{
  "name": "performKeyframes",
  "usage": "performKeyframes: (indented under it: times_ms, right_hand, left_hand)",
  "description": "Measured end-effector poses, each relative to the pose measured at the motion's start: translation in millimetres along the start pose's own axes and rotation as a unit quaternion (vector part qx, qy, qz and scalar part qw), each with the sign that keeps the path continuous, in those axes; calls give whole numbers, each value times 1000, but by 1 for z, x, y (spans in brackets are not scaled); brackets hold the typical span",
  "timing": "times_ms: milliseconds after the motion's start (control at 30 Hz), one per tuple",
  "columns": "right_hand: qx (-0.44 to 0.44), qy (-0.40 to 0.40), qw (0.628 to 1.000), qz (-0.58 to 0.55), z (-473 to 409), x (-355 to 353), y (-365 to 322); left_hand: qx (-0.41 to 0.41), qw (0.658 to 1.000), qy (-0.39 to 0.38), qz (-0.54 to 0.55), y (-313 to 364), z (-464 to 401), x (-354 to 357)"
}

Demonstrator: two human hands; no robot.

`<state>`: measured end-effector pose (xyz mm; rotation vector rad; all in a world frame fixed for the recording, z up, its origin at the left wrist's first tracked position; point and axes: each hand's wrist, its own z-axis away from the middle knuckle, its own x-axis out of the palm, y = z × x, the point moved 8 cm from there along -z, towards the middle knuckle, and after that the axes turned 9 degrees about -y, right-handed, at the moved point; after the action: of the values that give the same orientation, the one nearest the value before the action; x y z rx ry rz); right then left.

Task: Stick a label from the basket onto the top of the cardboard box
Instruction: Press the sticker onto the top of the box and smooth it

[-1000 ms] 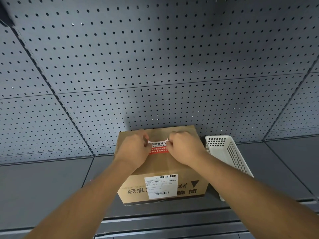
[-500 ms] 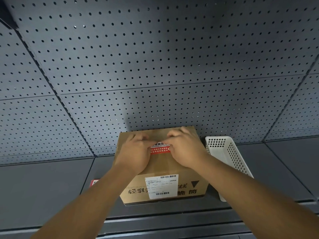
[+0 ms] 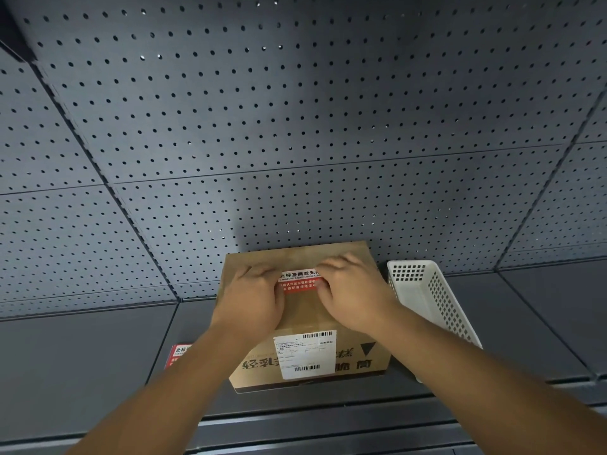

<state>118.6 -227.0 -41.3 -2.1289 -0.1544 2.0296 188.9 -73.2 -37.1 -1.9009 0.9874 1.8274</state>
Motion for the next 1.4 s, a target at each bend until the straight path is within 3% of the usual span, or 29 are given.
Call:
performKeyframes:
  times_ms: [133, 200, 267, 467, 767, 900, 1033, 1167, 1400]
  right_hand:
    - [-67, -61, 996, -14, 15, 3, -19]
    - [-71, -93, 993, -5, 18, 8, -17]
    - [-72, -121, 990, 4, 20, 10, -13]
    - [-75, -135, 988, 22, 29, 13, -1]
    - [-67, -84, 994, 34, 37, 6, 11]
    - [-68, -47, 996, 34, 28, -3, -4]
    - [-53, -96, 994, 14, 11, 2, -16]
    - [-32, -150, 988, 21, 8, 13, -12]
    - [-22, -133, 990, 35, 15, 15, -4]
  left_hand:
    - [49, 994, -93, 9, 23, 19, 1]
    - [49, 984, -174, -3, 23, 26, 12]
    - [63, 977, -204, -19, 16, 29, 20]
    - [121, 983, -138, -24, 6, 29, 21]
    - [95, 993, -74, 2, 6, 33, 14]
    - [98, 990, -97, -5, 9, 27, 3]
    - [74, 985, -153, -35, 13, 16, 1]
    - [73, 984, -157, -32, 7, 18, 4]
    - [88, 988, -124, -21, 1, 23, 16]
